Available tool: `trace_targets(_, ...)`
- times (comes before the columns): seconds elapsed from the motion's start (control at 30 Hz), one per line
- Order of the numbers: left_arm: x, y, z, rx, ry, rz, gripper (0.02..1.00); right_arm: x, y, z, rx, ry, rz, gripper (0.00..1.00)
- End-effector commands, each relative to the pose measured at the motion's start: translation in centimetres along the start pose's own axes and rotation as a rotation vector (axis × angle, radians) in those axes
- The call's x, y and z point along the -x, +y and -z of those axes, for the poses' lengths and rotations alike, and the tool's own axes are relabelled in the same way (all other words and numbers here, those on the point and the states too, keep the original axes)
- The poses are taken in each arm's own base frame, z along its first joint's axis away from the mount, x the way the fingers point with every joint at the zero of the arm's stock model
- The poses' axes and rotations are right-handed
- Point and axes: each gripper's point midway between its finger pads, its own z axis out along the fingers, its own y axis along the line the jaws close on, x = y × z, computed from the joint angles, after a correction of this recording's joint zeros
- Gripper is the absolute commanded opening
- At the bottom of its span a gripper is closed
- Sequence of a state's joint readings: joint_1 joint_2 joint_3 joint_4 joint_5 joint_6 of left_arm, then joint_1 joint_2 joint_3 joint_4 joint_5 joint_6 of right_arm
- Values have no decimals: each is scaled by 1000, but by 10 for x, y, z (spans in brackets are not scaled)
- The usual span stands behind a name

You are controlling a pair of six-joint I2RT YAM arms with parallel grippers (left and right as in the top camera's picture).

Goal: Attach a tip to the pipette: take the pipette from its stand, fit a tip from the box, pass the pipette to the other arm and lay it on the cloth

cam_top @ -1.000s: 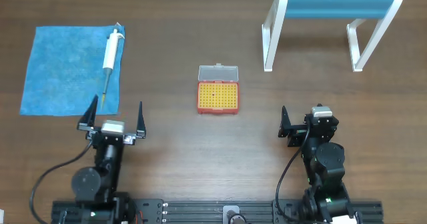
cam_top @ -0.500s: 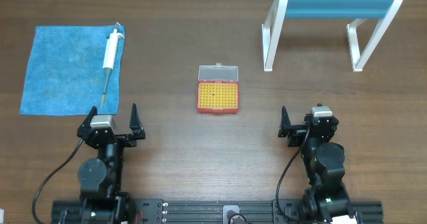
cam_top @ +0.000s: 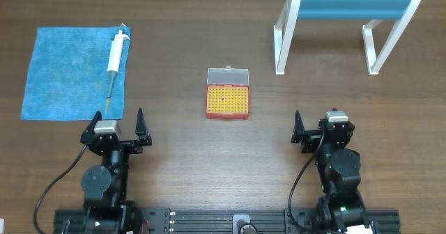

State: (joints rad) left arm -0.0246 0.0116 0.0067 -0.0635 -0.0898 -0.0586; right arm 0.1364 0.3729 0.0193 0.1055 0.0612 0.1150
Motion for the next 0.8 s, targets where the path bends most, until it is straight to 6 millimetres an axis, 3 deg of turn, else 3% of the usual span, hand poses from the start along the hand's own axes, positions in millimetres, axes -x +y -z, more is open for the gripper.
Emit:
trace_targets(0.03, 0, 3, 0, 21, -3, 16, 996, 8, -27, 3, -108, -39, -19, 974)
trace_targets(0.13, 0, 3, 0, 21, -3, 16, 998, 1, -48, 18, -206, -25, -9, 974)
trace_targets(0.23, 0, 3, 0, 21, -3, 16, 998, 32, -46, 29, -206, -159, 95, 974)
trace_targets(0.27, 0, 3, 0, 21, -3, 16, 998, 34, -45, 30, -201, -167, 93, 974)
trace_targets(0.53, 0, 3, 0, 21, -3, 16, 998, 32, -24, 27, -83, -165, 103, 974)
trace_targets(0.8, 0, 3, 0, 21, -3, 16, 998, 32, -24, 27, -83, -165, 85, 974)
